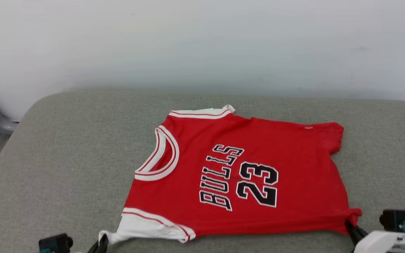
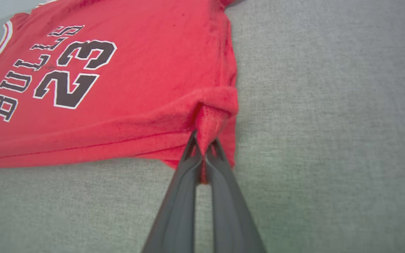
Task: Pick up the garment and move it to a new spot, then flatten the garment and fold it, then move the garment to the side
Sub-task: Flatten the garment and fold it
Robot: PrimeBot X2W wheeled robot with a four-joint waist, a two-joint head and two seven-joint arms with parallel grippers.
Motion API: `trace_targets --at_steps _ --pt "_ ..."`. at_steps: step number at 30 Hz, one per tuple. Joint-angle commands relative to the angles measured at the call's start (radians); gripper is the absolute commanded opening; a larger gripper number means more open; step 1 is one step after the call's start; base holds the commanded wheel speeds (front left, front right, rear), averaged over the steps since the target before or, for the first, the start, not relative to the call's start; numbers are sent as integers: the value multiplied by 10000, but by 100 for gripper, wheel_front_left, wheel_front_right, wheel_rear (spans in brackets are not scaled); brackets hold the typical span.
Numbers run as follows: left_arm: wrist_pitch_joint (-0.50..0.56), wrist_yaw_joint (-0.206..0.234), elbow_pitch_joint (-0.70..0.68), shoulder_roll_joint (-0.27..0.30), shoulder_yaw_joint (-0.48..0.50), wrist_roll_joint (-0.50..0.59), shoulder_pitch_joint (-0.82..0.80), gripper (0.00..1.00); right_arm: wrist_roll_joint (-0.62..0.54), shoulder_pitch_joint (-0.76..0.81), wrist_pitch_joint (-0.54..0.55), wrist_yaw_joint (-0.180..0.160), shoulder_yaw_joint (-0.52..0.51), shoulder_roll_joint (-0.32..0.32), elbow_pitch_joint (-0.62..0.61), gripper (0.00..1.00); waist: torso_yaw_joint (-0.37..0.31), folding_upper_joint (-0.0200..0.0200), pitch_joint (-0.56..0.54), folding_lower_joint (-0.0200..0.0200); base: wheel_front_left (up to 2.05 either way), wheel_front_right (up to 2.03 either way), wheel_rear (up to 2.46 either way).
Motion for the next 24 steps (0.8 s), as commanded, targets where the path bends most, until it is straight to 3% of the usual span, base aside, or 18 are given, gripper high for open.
trace_targets --at_steps 1,9,15,19,24 --pt "0 189 -216 224 136 -95 327 0 -100 406 109 -25 -197 -25 -350 0 23 -1 -17 4 0 0 0" --pt "507 1496 -2530 846 525 -652 2037 0 -642 2848 1323 -25 -1119 844 -3212 0 126 -1 -19 4 0 0 0" --pt "972 2406 -4339 1401 748 -745 2560 0 -922 3671 2071 -23 -1643 1239 -4694 0 151 -1 95 4 0 0 0" --pt "1162 2474 -5111 1529 676 -438 1845 0 -1118 3442 2486 -22 -1548 1355 -5354 0 208 -1 328 4 0 0 0" --pt "1266 2072 -4940 1163 398 23 295 0 -1416 2564 2937 -20 -1268 1333 -5783 0 106 -1 1040 4 0 0 0"
